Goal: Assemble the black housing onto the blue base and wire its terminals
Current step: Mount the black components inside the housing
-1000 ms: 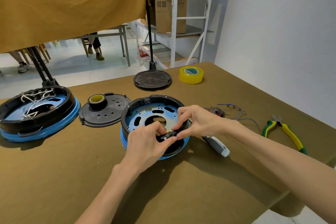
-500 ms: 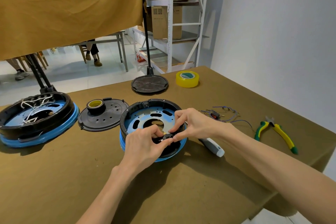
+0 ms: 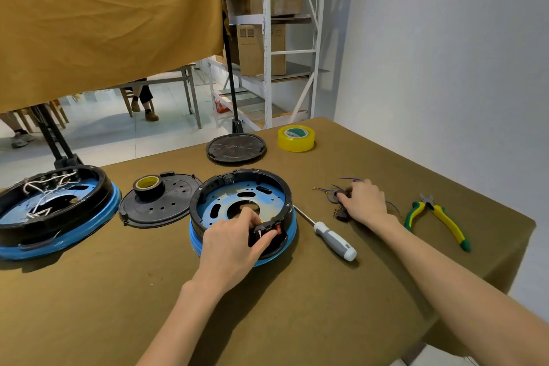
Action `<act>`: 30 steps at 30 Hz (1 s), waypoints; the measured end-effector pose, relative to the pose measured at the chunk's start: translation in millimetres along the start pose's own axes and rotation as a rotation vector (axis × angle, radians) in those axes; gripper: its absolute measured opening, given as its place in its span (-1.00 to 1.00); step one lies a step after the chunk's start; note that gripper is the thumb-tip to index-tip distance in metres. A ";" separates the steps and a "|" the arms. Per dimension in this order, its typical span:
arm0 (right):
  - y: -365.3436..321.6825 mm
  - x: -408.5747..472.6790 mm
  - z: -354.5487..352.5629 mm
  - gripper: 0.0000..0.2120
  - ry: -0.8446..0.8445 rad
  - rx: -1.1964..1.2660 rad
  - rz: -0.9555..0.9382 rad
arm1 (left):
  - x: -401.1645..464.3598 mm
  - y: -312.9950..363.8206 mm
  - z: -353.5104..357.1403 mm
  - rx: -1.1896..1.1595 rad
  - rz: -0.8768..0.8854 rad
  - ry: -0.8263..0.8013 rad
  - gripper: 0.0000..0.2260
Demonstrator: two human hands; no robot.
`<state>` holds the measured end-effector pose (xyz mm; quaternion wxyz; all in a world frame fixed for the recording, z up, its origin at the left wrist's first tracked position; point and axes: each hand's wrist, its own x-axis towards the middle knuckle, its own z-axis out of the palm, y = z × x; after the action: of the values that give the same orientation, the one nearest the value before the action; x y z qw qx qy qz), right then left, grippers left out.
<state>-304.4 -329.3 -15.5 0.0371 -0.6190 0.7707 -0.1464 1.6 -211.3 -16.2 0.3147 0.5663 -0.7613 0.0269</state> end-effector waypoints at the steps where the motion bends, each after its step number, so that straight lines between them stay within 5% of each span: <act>1: 1.2 1.3 3.9 -0.63 0.024 -0.017 -0.023 | -0.8 -0.2 0.2 0.001 0.001 0.000 -0.65; 6: 1.7 -11.2 5.4 -0.68 0.160 -0.008 -0.155 | -3.1 0.0 -2.5 -0.007 0.004 -0.011 -0.59; 10: -11.0 -38.5 -11.9 -0.70 0.187 0.509 -0.264 | -5.0 -0.7 -6.0 -0.090 -0.023 -0.032 -0.68; 17: -67.9 -107.1 -39.9 -0.59 -0.168 0.918 -0.554 | -9.9 -15.6 -20.6 -0.279 -0.034 0.000 -0.87; 21: -85.0 -134.0 -34.2 -0.82 -0.296 0.924 -0.645 | -21.8 -26.1 -19.3 -0.256 -0.041 0.017 -0.87; 30: -91.0 -146.7 -21.6 -0.79 -0.401 1.186 -0.533 | -26.0 -19.2 -16.6 -0.335 0.022 0.078 -0.79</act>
<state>-189.8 -201.3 11.6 0.4750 -0.6777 0.3596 -0.4309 30.1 -189.6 -22.3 0.4337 0.4961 -0.7484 -0.0750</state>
